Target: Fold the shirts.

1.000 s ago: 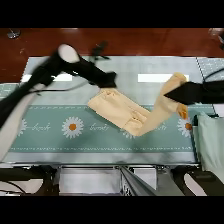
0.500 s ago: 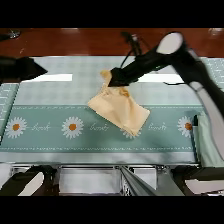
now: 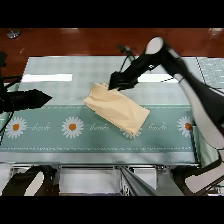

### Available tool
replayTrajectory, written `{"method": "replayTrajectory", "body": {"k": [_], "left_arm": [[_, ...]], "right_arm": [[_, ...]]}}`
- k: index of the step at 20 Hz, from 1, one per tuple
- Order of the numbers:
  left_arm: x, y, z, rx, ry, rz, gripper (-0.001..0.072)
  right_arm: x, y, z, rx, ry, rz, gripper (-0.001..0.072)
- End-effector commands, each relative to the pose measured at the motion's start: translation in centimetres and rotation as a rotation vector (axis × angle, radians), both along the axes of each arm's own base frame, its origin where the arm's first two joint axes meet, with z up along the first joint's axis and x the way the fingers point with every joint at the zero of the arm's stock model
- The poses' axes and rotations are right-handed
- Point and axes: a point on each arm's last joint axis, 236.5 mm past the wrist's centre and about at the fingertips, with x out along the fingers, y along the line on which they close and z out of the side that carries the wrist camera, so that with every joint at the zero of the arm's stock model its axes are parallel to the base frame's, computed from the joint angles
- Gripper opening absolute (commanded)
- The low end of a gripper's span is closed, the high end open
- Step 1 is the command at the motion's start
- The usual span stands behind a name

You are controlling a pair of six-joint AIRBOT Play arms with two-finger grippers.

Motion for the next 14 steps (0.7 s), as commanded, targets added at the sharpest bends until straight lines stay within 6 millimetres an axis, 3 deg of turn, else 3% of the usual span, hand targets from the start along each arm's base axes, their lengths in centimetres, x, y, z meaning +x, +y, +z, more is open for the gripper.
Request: {"method": "replayTrajectory", "body": {"k": [1,3,5,7,9,11,14], "left_arm": [[0.1,0.2,-0.8,-0.003,0.000,0.017,0.0038],[0.1,0.2,-0.9,-0.003,0.002,0.017,0.0038],[0.0,0.1,-1.2,-0.006,0.010,0.019,0.0037],[-0.2,-0.1,-1.9,-0.022,0.028,0.020,0.0038],[-0.7,-1.4,-2.3,-0.095,0.053,0.015,0.0038],[-0.7,-2.2,-3.0,-0.154,0.068,0.027,0.0038],[-0.7,-2.2,-4.0,-0.165,0.076,0.046,0.0038]], "right_arm": [[0.2,-15.4,4.8,-0.289,-0.122,-0.170,0.0631],[-1.0,-22.0,6.9,-0.355,-0.247,-0.391,0.0629],[-3.8,-24.4,5.3,-0.313,-0.308,-0.612,0.0620],[-7.6,-23.1,0.0,-0.196,-0.267,-0.795,0.0620],[-11.0,-19.1,-6.6,-0.013,-0.122,-0.917,0.0610],[-13.8,-16.1,-11.9,0.068,0.045,-0.972,0.0604],[-14.8,-13.0,-14.7,0.068,0.135,-0.887,0.0604]]}}
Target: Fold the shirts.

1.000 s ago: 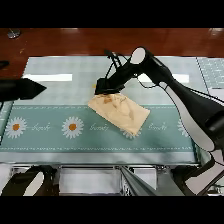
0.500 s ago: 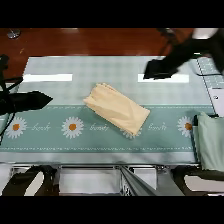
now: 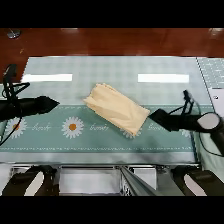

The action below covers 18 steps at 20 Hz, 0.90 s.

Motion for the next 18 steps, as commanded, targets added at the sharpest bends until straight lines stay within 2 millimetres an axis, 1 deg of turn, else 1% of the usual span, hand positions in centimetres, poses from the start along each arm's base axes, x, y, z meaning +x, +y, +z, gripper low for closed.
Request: {"method": "replayTrajectory", "body": {"k": [1,5,6,7,8,9,10,11,13,14,16,18], "left_arm": [[-0.1,-0.5,-0.7,-0.040,0.012,0.016,0.0037],[-0.1,-0.5,-0.8,-0.040,0.014,0.014,0.0038],[-0.1,-0.5,-0.8,-0.040,0.015,0.014,0.0038],[-0.1,-0.5,-0.8,-0.040,0.014,0.014,0.0038],[-0.1,-0.5,-0.8,-0.040,0.014,0.014,0.0038],[-0.1,-0.5,-0.8,-0.040,0.014,0.014,0.0038],[-0.1,-0.5,-0.8,-0.040,0.015,0.014,0.0038],[-0.1,-0.5,-0.8,-0.039,0.014,0.013,0.0038],[-0.1,-0.5,-0.8,-0.038,0.013,0.012,0.0037],[-0.1,-0.5,-0.8,-0.038,0.013,0.012,0.0038],[-0.1,-0.5,-0.8,-0.038,0.013,0.012,0.0038],[-0.1,-0.5,-0.8,-0.038,0.013,0.012,0.0038]], "right_arm": [[-1.2,2.7,-3.9,0.090,0.067,-0.045,0.0604],[1.3,6.0,-4.9,0.152,0.115,0.013,0.0604],[1.3,7.3,-5.2,0.174,0.138,0.055,0.0569],[1.3,8.6,-5.3,0.191,0.153,0.105,0.0352],[1.6,10.0,-4.8,0.214,0.139,0.177,0.0019],[2.6,11.2,-3.4,0.243,0.097,0.240,0.0018],[4.1,12.2,-1.0,0.266,0.038,0.291,0.0018],[5.8,12.9,1.8,0.280,-0.030,0.334,0.0018],[9.4,13.9,8.2,0.254,-0.171,0.424,0.0018],[11.1,13.9,11.2,0.215,-0.235,0.452,0.0017],[14.3,12.8,17.4,0.096,-0.366,0.470,0.0018],[16.4,10.5,22.2,-0.024,-0.452,0.451,0.0018]]}}
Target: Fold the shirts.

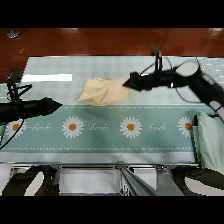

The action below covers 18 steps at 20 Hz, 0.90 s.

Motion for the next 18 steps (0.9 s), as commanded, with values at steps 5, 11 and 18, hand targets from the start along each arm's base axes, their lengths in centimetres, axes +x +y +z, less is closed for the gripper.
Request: {"method": "replayTrajectory", "body": {"k": [5,11,18], "left_arm": [[0.0,0.0,0.0,0.001,0.000,0.000,0.0038],[0.1,0.0,0.0,0.001,-0.005,0.002,0.0038],[1.3,0.6,0.6,0.007,-0.053,0.043,0.0038]], "right_arm": [[4.4,-11.0,13.4,-0.230,-0.204,-0.171,0.0018],[1.4,-26.6,14.8,-0.276,-0.006,-0.489,0.0017],[-12.0,-40.4,12.1,-0.549,0.315,-0.799,0.0017]]}}
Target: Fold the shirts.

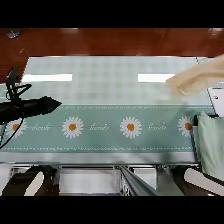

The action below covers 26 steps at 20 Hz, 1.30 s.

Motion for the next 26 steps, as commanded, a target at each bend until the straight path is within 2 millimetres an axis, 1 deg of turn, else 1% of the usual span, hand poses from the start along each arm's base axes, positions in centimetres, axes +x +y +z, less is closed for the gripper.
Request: {"method": "replayTrajectory", "body": {"k": [1,3,5,6,7,10,11,12,13,14,15,16,17,18,19,20,21,22,23,24,25,26], "left_arm": [[0.9,0.4,0.4,0.005,-0.034,0.028,0.0038],[1.0,0.5,0.5,0.005,-0.041,0.033,0.0038],[1.0,0.5,0.5,0.005,-0.040,0.033,0.0038],[1.0,0.5,0.5,0.005,-0.040,0.033,0.0038],[1.0,0.5,0.5,0.006,-0.040,0.033,0.0038],[1.0,0.5,0.4,0.006,-0.039,0.032,0.0038],[1.0,0.5,0.4,0.005,-0.039,0.033,0.0038],[1.0,0.5,0.5,0.005,-0.040,0.033,0.0038],[1.2,0.6,0.6,0.004,-0.046,0.043,0.0039],[1.4,0.7,0.7,-0.004,-0.046,0.060,0.0040],[1.7,0.9,0.8,-0.009,-0.052,0.075,0.0040],[2.0,1.0,1.1,-0.010,-0.068,0.087,0.0040],[2.5,0.9,1.9,-0.027,-0.088,0.097,0.0040],[3.0,0.7,3.2,-0.044,-0.120,0.092,0.0040],[3.7,0.1,5.4,-0.061,-0.180,0.068,0.0040],[4.5,-0.6,8.5,-0.076,-0.266,0.028,0.0037],[5.2,-1.1,11.3,-0.096,-0.330,0.007,0.0037],[6.1,-1.7,14.5,-0.113,-0.389,-0.011,0.0036],[6.9,-2.6,17.3,-0.101,-0.439,-0.048,0.0036],[7.4,-3.6,19.0,-0.073,-0.471,-0.096,0.0036],[7.8,-4.8,19.6,-0.029,-0.473,-0.151,0.0035],[8.0,-5.8,18.6,0.029,-0.436,-0.197,0.0036]], "right_arm": [[-9.4,-6.7,-1.7,-0.135,0.206,-0.244,0.0017],[-14.8,-9.5,-2.3,-0.211,0.282,-0.396,0.0017],[-20.3,-11.0,-3.1,-0.251,0.363,-0.549,0.0017],[-22.8,-11.2,-3.9,-0.249,0.402,-0.620,0.0018],[-24.8,-10.9,-4.7,-0.240,0.432,-0.674,0.0018],[-30.0,-9.6,-7.5,-0.234,0.542,-0.824,0.0024],[-31.5,-9.5,-8.0,-0.248,0.584,-0.882,0.0165],[-32.2,-9.6,-8.4,-0.259,0.600,-0.918,0.0489],[-31.5,-10.0,-8.6,-0.262,0.575,-0.903,0.0636],[-29.1,-10.5,-8.8,-0.248,0.494,-0.842,0.0621],[-25.6,-11.3,-8.6,-0.231,0.369,-0.766,0.0621],[-22.3,-11.6,-8.1,-0.197,0.244,-0.721,0.0620],[-18.4,-11.6,-7.0,-0.140,0.101,-0.675,0.0567],[-14.6,-11.0,-5.6,-0.076,-0.033,-0.618,0.0432],[-10.3,-9.6,-3.5,-0.009,-0.178,-0.523,0.0298],[-6.3,-7.5,-1.3,0.042,-0.308,-0.404,0.0183],[-3.0,-4.6,0.5,0.067,-0.402,-0.259,0.0017],[0.0,-0.9,1.8,0.082,-0.472,-0.112,0.0018],[2.1,3.0,2.0,0.086,-0.496,0.014,0.0018],[3.7,7.3,1.1,0.061,-0.485,0.150,0.0018],[4.5,11.0,-0.8,0.004,-0.439,0.281,0.0018],[4.8,14.3,-3.9,-0.093,-0.355,0.417,0.0018]]}}
